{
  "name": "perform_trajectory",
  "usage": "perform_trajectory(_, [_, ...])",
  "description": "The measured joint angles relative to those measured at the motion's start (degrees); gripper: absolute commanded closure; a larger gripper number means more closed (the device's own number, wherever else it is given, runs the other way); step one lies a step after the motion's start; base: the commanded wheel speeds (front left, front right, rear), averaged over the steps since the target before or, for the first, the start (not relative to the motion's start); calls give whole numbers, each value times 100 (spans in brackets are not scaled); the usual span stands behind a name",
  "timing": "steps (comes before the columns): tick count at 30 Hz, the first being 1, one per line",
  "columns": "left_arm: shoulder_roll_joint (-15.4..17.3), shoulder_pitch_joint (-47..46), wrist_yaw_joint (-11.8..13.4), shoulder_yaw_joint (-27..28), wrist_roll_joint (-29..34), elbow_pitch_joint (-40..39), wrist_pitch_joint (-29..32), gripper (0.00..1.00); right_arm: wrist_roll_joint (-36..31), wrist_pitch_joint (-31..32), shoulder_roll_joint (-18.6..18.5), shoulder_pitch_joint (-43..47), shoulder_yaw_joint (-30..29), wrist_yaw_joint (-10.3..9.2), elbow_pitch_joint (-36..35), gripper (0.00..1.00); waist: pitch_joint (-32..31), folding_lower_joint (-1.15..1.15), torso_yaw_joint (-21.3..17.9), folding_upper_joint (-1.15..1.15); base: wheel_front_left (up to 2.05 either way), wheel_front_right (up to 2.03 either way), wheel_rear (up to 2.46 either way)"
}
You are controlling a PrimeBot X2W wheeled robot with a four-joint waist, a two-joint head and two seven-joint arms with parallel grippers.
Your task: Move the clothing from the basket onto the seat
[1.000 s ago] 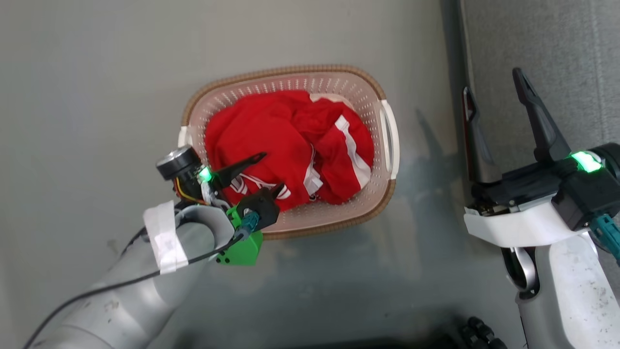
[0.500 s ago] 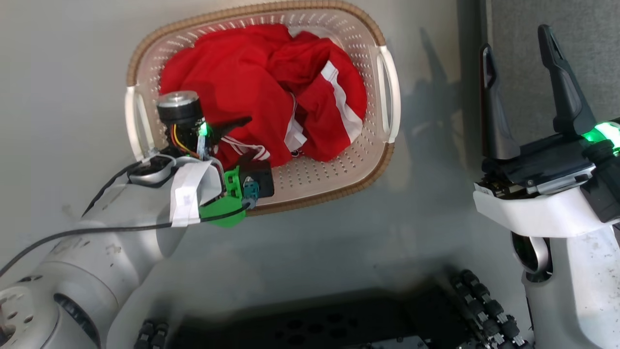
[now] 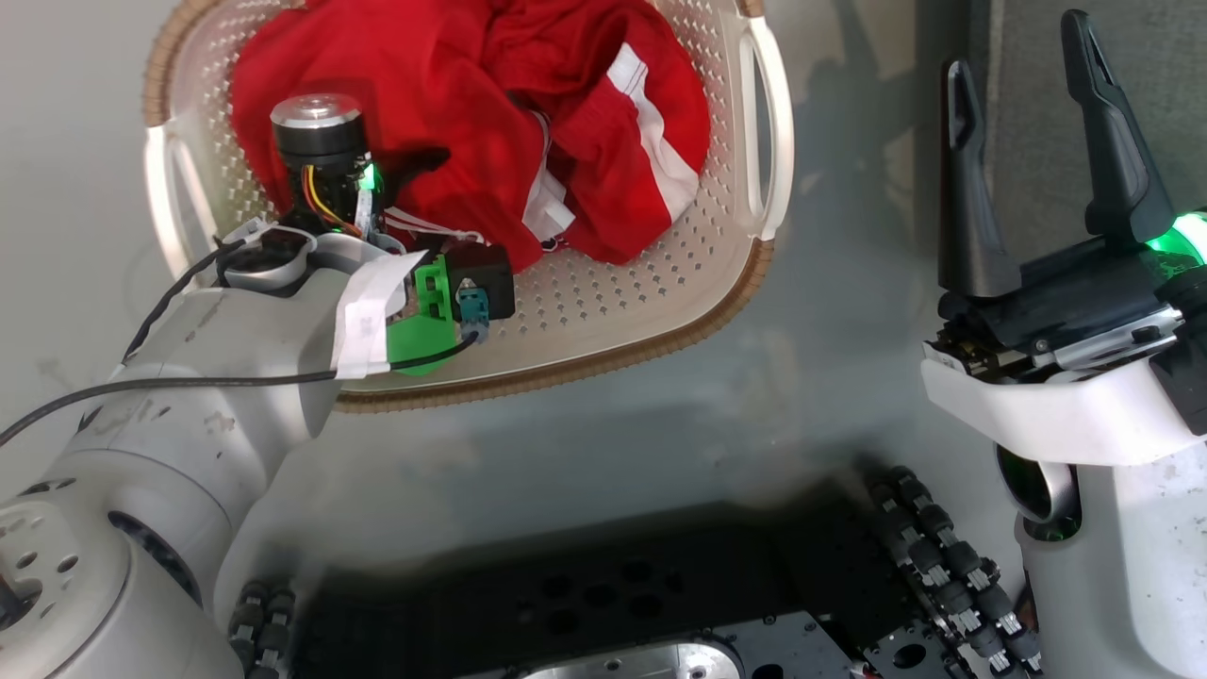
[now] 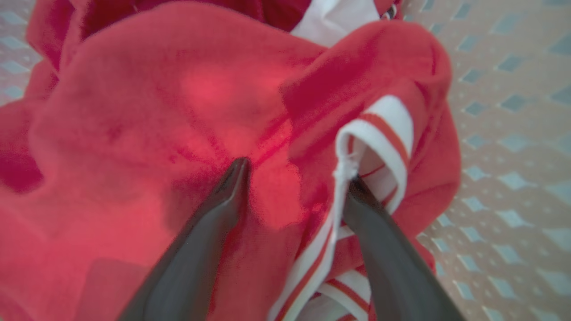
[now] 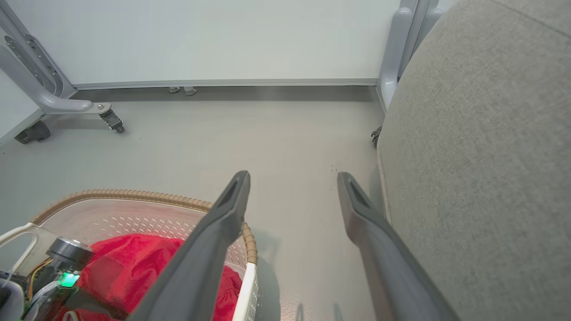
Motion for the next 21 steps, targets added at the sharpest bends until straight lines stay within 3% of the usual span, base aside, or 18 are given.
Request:
perform_trajectory(11, [-75, -109, 220, 27, -147, 143, 0, 0, 52, 0, 1, 72, 92, 0, -11, 0, 238, 0, -49, 0, 0, 0, 0])
perform_trajectory(12, [-75, -109, 220, 26, -147, 135, 0, 50, 52, 0, 1, 85, 99, 0, -11, 0, 240, 0, -51, 0, 0, 0, 0])
perform_trajectory(14, [-74, -109, 227, 25, -156, 98, 0, 100, 59, 0, 1, 97, 105, 0, -11, 0, 243, 0, -53, 0, 0, 0, 0])
perform_trajectory(21, [-65, -108, 245, 24, -270, -56, 0, 100, 110, 0, 0, 69, 114, 0, 43, 0, 214, 0, -60, 0, 0, 0, 0])
